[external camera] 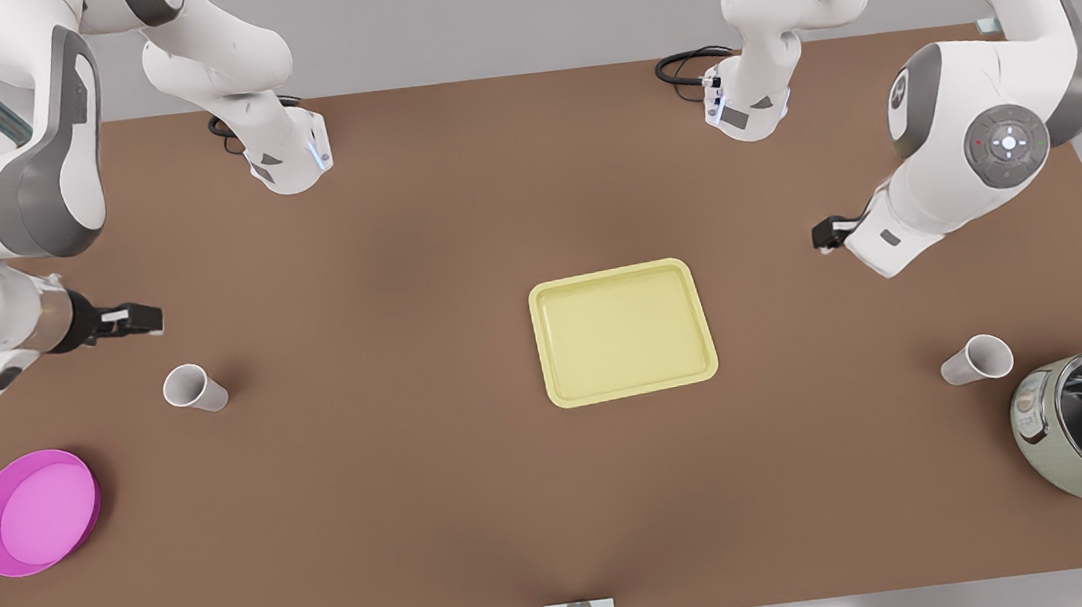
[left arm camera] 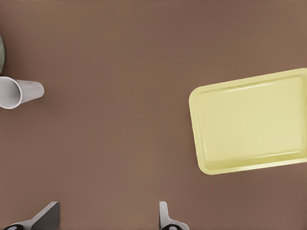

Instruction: Use both arms to respectively pick up the white IKEA cups from the middle-left and middle-right positions, then place the white IKEA cups onto the middle-middle tray, ensuring that the cups remain upright and do not tip over

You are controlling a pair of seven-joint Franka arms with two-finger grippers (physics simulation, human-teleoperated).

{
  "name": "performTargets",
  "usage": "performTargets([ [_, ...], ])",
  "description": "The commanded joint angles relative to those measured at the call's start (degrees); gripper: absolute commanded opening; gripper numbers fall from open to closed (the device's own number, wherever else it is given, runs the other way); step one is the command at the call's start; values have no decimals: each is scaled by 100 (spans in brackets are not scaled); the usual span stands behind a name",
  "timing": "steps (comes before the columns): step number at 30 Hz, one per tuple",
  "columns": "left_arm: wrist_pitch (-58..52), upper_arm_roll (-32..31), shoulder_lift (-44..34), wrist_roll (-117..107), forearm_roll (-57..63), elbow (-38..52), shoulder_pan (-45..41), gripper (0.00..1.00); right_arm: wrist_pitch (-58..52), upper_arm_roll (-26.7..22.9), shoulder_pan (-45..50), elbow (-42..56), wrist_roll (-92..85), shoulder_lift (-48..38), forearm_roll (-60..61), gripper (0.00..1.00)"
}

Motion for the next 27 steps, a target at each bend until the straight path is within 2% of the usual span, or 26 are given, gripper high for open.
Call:
performTargets([
  [1, 148, -28, -3, -490, -1, 5, 12, 100, 208, -4, -32, -4, -373, 11, -8, 100],
  [3, 157, -28, 6, -481, -19, 5, 12, 100, 208, -12, -49, -4, -390, 152, -8, 100],
  [4, 376, 120, 111, -271, -28, -13, 117, 100, 295, -12, -251, -13, -741, 503, -60, 100],
  [6, 1316, 543, 858, 1522, -177, -31, 680, 100, 1429, -12, -876, -443, -1419, 1224, -87, 99],
  [8, 1949, 543, 1350, 1962, -124, -13, 979, 100, 2026, -12, -1174, -557, -1673, 1628, -131, 99],
  [11, 2837, 543, 1966, 2349, -116, 13, 1278, 100, 2967, -12, -1192, -1146, -1656, 1646, -122, 99],
  [17, 3567, 631, 2511, 2507, -116, 128, 1524, 100, 4083, -4, -1227, -2412, -1665, 1172, -122, 99],
  [27, 3769, 631, 2871, 2507, -116, 119, 1963, 100, 5023, -12, -1544, -3501, -1665, 1189, -113, 100],
])
